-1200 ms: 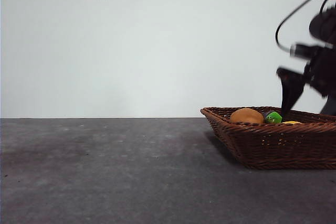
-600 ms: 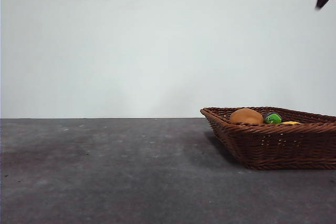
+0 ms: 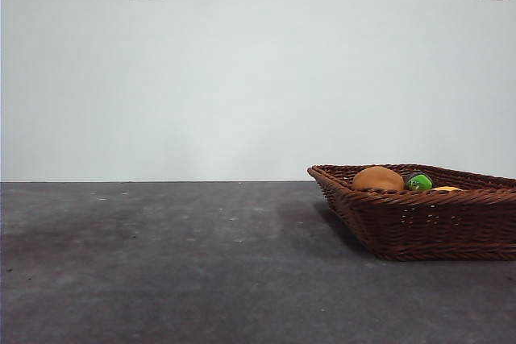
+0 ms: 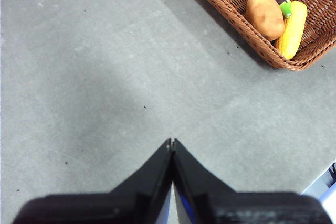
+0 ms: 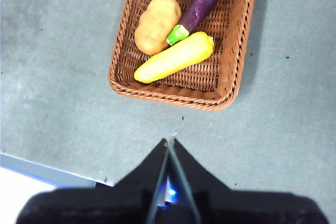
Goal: Help me put the vegetables on the table into the basket
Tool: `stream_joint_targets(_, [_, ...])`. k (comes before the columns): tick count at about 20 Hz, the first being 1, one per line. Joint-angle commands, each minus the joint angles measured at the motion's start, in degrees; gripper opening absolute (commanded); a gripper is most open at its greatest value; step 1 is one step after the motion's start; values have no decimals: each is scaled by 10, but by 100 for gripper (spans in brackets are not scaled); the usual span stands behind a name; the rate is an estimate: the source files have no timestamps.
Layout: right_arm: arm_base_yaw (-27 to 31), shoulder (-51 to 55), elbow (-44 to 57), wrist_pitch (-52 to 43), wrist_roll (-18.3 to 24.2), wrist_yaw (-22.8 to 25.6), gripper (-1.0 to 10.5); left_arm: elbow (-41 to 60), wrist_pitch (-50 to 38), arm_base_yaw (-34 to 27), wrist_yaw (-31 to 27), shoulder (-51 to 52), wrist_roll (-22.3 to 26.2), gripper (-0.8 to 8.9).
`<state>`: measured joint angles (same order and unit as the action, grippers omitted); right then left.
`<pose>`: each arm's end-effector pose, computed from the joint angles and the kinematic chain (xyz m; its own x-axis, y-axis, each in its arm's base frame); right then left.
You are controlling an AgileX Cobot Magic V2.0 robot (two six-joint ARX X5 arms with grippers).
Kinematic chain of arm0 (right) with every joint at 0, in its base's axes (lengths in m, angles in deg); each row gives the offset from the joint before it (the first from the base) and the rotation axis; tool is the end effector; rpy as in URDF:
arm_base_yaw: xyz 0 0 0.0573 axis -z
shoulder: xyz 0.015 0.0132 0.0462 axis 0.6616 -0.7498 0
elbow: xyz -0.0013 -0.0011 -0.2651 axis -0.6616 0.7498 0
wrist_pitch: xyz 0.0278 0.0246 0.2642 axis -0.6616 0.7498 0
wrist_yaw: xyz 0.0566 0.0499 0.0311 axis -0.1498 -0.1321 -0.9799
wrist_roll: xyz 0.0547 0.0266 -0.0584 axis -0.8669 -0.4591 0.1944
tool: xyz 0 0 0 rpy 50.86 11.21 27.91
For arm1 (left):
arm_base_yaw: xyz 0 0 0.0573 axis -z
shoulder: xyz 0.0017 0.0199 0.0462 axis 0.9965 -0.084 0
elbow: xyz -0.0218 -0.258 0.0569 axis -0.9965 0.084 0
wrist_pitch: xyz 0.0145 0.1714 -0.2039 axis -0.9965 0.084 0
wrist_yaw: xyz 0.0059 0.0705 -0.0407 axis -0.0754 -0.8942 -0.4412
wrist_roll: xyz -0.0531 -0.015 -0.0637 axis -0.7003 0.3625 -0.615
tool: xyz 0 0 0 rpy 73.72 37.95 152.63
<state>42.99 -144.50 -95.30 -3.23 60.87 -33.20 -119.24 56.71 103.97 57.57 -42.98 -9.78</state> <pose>0.1646 0.0198 0.3515 0.5143 0.3272 -0.7927 -0.2639 0.9399 0.2167 0.1914 -0.0792 0.3444 0.6054 -0.4044 -0.6856 0.5310 0.8468 -0.0306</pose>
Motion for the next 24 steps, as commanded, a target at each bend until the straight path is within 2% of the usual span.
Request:
stream_joint_targets(1, [-1, 0, 2, 0, 7, -2, -4, 0, -1, -1, 0, 1, 8, -5])
stream_joint_targets(16, [-1, -51, 2, -10, 3, 0, 0, 0, 1, -1, -4, 1, 9, -4])
stream_joint_targets(18, [-1, -62, 2, -10, 3, 0, 0, -1, -19, -1, -34, 1, 34, -4])
stream_joint_targets(19, [-1, -68, 2, -10, 3, 0, 0, -1, -38, -1, -45, 1, 31, -4])
stream_joint_targets(24, [-1, -88, 2, -10, 3, 0, 0, -3, -70, -2, -51, 1, 50, -4])
